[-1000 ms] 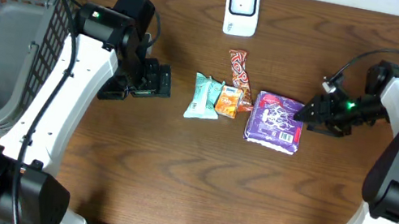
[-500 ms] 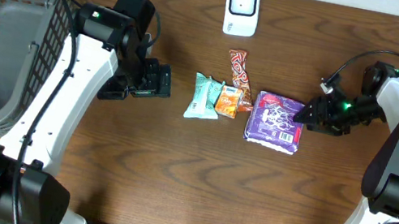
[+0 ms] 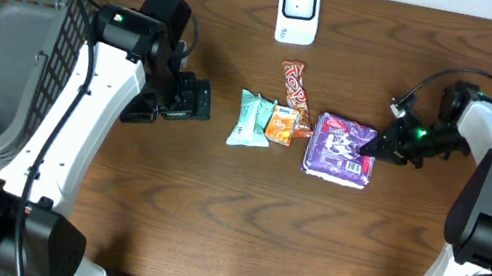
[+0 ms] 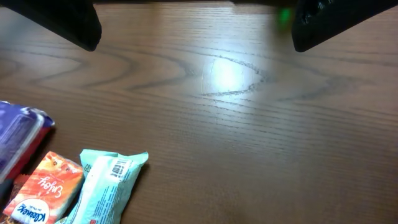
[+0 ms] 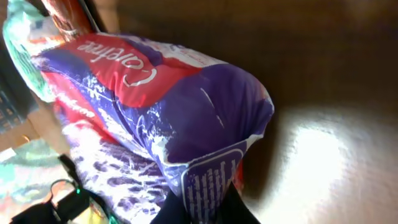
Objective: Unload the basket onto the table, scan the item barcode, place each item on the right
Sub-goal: 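Lift the pad pack with the right gripper toward the scanner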
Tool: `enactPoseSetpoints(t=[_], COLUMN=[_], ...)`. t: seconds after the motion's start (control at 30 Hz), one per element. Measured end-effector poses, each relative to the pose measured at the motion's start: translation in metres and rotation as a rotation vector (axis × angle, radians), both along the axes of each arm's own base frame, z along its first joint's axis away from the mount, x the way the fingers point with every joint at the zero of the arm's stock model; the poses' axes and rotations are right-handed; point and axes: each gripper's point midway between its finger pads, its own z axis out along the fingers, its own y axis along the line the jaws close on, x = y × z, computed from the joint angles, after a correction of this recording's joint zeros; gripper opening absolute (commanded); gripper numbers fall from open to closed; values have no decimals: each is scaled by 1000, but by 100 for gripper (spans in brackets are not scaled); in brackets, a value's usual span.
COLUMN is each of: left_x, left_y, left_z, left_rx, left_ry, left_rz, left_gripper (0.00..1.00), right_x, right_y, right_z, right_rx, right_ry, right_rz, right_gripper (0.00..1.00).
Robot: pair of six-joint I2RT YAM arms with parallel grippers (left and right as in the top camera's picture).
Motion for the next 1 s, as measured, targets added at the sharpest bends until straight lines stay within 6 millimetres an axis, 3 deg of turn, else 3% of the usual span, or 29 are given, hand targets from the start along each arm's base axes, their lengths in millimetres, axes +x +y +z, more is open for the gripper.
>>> enactPoseSetpoints(t=[0.17, 0.3, 0.43, 0.57, 0.67, 0.8, 0.9, 1.0], left_x=[0, 0, 0, 0, 0, 0, 0, 0], left_y=[0, 0, 0, 0, 0, 0, 0, 0], left_z=[0, 0, 0, 0, 0, 0, 0, 0], left_rx=[0, 0, 0, 0, 0, 0, 0, 0], left_ry=[0, 0, 0, 0, 0, 0, 0, 0], left_rz=[0, 0, 0, 0, 0, 0, 0, 0], left_gripper=[98, 98, 98, 98, 98, 98, 98, 98], right_x=[19, 32, 32, 24, 34, 49, 58, 58], right_y=[-26, -58, -85, -99, -91, -65, -40, -17], right_z=[26, 51, 78, 98, 111, 113, 102, 77], right_rx=[-213, -517, -890, -1188, -1329, -1350, -1334, -1312], right_ry=[22, 30, 50, 49, -37, -144, -211, -248], right_rz=[-11, -51, -109, -148, -176, -197, -192, -163], right_gripper=[1, 1, 1, 1, 1, 1, 1, 7])
